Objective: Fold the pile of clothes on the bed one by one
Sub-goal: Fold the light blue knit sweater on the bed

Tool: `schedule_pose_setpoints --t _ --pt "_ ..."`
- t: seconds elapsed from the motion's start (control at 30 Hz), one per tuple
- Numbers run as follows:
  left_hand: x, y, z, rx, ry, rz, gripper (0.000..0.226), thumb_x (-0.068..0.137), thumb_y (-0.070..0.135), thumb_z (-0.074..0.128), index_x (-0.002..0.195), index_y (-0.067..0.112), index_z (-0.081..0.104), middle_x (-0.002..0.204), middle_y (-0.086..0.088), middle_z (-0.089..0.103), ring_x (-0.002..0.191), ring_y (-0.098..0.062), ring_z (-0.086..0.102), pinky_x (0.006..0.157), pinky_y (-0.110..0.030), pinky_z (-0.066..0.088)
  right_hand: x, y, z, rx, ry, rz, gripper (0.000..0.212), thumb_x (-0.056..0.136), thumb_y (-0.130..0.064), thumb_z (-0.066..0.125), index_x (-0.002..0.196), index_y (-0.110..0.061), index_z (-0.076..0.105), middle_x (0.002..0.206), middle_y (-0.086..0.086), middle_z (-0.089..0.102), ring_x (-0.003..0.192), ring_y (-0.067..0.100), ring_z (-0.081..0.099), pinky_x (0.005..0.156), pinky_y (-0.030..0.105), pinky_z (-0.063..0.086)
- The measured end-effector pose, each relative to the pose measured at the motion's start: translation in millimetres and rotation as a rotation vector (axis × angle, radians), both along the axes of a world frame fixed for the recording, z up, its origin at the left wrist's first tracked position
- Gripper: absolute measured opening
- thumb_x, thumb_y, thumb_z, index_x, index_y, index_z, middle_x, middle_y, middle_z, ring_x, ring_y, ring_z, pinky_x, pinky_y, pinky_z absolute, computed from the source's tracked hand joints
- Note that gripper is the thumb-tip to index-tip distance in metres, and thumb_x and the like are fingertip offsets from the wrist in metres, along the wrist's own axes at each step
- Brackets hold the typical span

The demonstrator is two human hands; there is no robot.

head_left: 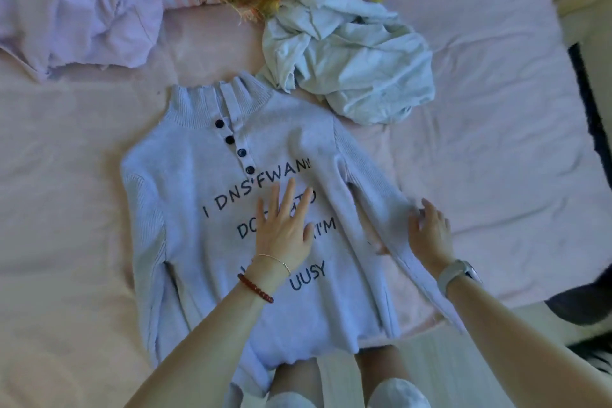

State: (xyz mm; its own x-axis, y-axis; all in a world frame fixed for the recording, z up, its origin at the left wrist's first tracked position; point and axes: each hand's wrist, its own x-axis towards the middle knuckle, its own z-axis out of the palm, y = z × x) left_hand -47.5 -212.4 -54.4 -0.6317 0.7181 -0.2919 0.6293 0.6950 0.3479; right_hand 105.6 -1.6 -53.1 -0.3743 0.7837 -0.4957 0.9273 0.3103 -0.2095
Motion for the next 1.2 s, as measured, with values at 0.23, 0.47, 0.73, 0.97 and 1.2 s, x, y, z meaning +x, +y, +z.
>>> schedule_pose_setpoints --t 0.23,0.47,0.73,0.97,1.2 --pt "15.5 60.4 7.2 -0.072 -0.039 -0.191 0.062 0.094 0.035 0.046 0.148 0.024 0.018 0.157 -0.009 0.002 0.143 -0.037 0.001 0.110 -0.061 0.012 33.8 27.6 10.8 -0.218 -0.052 -0.050 0.013 0.095 -0.025 0.046 0.095 -0.012 0.049 0.096 0.017 0.061 0.094 0.035 0.057 0.067 0.033 0.034" --pt "3.7 113.1 21.8 -0.138 0.003 -0.218 0.061 0.093 0.033 0.050 0.147 0.023 0.023 0.156 -0.011 0.010 0.142 -0.037 0.009 0.111 -0.054 0.015 14.8 113.3 63.3 0.273 0.394 0.238 0.017 0.090 -0.016 0.056 0.101 -0.009 0.066 0.098 0.016 0.061 0.081 0.039 0.060 0.071 0.040 0.045" --pt "0.4 153.9 17.8 -0.093 0.008 -0.103 0.038 0.086 0.015 0.057 0.123 0.006 0.057 0.131 -0.018 0.050 0.119 -0.037 0.047 0.091 -0.050 0.042 38.1 172.1 24.8 0.282 0.281 0.133 0.045 0.087 -0.018 0.056 0.131 -0.010 0.050 0.131 0.016 0.050 0.118 0.037 0.047 0.096 0.047 0.034" --pt "-0.1 249.2 14.0 -0.276 -0.002 -0.402 0.051 0.093 0.042 0.042 0.140 0.022 0.036 0.138 0.001 0.046 0.132 -0.023 0.033 0.105 -0.039 0.023 91.9 180.3 -5.9 0.008 0.378 -0.472 0.057 0.091 -0.023 0.056 0.136 0.003 0.035 0.131 0.026 0.042 0.124 0.040 0.036 0.101 0.040 0.027" --pt "-6.8 268.5 23.8 -0.047 -0.171 -0.242 0.052 0.082 0.052 0.031 0.086 0.006 0.055 0.086 -0.009 0.055 0.083 -0.032 0.056 0.070 -0.035 0.035 70.6 240.1 -4.4 -0.253 0.545 -0.674 0.021 0.089 -0.020 0.055 0.073 -0.013 0.044 0.062 -0.003 0.036 0.058 0.014 0.034 0.053 0.027 0.027"
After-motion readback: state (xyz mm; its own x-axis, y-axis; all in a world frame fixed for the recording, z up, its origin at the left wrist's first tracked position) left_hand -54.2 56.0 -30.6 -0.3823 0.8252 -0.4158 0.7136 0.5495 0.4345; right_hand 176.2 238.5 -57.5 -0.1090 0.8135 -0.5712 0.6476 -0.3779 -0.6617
